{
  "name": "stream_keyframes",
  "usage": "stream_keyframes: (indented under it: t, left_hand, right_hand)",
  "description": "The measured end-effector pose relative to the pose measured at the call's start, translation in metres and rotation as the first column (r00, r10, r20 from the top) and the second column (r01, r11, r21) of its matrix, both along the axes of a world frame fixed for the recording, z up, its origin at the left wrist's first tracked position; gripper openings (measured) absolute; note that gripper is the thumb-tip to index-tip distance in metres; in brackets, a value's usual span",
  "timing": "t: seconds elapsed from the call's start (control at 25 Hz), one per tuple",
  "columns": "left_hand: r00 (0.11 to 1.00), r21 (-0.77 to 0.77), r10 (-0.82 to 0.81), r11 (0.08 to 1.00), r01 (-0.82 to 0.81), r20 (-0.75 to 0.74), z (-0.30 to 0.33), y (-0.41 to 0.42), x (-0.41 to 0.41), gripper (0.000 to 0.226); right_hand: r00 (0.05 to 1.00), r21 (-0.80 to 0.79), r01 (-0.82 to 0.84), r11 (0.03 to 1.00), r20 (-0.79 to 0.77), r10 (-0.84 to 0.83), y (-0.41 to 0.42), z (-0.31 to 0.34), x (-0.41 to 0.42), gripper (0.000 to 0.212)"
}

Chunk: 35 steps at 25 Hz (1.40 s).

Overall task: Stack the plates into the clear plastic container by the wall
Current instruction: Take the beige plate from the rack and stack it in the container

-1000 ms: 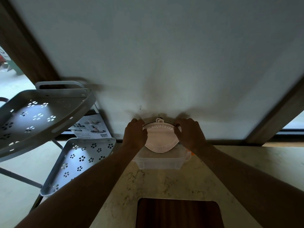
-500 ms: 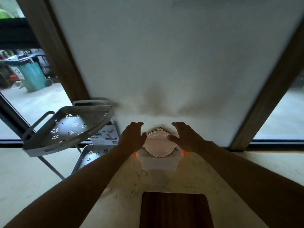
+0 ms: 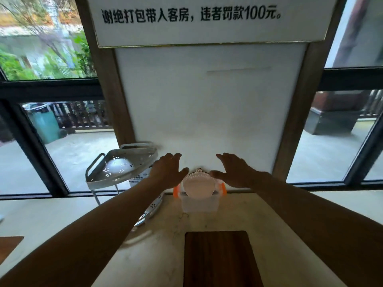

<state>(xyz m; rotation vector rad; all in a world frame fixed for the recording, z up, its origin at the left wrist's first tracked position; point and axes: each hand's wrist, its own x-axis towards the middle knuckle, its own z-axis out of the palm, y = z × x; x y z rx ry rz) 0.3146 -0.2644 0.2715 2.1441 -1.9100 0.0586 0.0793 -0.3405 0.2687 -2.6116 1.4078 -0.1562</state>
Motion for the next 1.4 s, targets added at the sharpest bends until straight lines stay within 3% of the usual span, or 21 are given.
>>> stream_keyframes:
  t: [0.48,0.64,1.16,1.4]
  left_hand:
    - [0.996,0.003,0.047,0.999,-0.048,0.069,0.021,0.087,-0.041,0.07]
    - [0.998,0.009,0.063,0.998,-0.064,0.03,0.016,0.092,-0.046,0.071]
    - [0.989,0.126,0.116,0.987,-0.104,-0.093,-0.035,0.038,-0.003,0.07]
    - [0.979,0.183,0.119,0.979,-0.088,-0.167,-0.082,-0.021,0.015,0.072]
  right_hand:
    - [0.999,-0.024,-0.024,0.999,-0.022,0.023,0.076,0.017,-0.043,0.087]
    - [0.999,-0.008,-0.046,0.999,-0.017,0.046,0.08,0.019,-0.049,0.088]
    - [0.999,0.094,0.033,0.995,-0.032,-0.031,0.029,-0.032,-0.01,0.087]
    - [0.999,0.165,0.044,0.985,0.0,-0.044,-0.02,-0.078,0.014,0.071]
